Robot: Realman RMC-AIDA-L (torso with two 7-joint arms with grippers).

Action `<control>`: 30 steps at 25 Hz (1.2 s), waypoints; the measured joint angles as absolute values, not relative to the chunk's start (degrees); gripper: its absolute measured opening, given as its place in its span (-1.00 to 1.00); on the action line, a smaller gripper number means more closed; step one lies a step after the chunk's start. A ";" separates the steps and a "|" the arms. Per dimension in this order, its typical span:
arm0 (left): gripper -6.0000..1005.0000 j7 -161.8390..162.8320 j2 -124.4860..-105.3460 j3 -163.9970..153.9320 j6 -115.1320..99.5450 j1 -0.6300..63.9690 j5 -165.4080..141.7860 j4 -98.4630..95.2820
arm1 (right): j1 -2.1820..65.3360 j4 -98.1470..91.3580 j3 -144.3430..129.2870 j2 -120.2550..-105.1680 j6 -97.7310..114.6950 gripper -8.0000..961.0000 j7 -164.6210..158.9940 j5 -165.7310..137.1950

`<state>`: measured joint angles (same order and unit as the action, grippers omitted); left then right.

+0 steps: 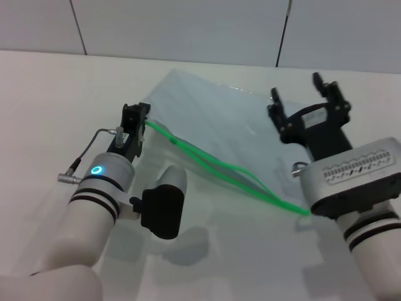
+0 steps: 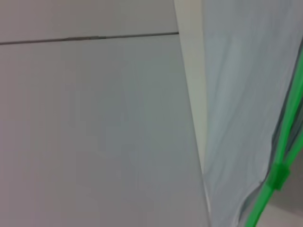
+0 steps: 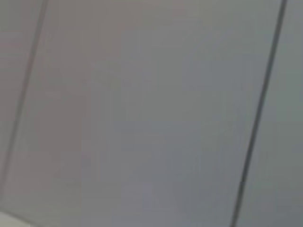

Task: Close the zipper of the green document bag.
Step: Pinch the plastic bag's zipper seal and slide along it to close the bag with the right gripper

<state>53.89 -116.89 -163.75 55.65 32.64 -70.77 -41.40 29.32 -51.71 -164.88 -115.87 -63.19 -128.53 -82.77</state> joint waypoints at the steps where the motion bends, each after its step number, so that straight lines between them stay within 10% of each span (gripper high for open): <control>1: -0.90 54.00 -116.89 -163.74 55.98 32.60 -70.79 -41.40 | 29.22 -52.00 -164.88 -115.80 -62.48 0.52 -128.51 -83.38; 30: -0.89 64.40 -116.73 -163.74 63.03 31.08 -82.10 -41.39 | 29.84 -54.49 -164.88 -115.22 -47.66 0.51 -128.37 -96.38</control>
